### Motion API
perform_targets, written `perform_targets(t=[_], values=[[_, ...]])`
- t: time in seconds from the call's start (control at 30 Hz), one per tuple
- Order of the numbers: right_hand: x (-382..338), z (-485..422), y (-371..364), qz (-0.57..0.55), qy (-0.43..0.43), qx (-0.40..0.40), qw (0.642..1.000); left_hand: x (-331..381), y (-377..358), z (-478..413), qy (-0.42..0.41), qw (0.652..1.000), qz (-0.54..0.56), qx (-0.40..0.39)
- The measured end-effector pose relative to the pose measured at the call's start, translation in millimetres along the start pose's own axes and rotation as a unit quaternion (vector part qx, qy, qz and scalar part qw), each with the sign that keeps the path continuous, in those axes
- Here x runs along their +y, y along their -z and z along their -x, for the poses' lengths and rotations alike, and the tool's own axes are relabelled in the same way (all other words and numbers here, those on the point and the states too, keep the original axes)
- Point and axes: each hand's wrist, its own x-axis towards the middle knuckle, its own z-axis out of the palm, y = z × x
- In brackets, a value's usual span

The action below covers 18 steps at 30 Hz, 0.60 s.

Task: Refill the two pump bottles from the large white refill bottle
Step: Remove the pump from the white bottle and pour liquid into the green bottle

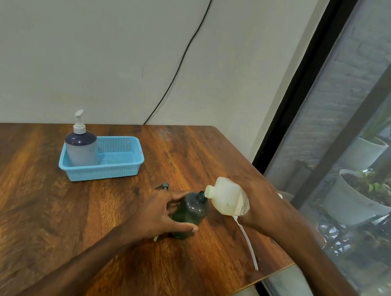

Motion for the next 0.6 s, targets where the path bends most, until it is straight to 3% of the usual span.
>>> perform_targets(t=[0.6], values=[[-10.5,-0.5,12.3,0.089,0.046,-0.03,0.995,0.4,0.8,0.1,0.005,1.0,0.01,-0.002]])
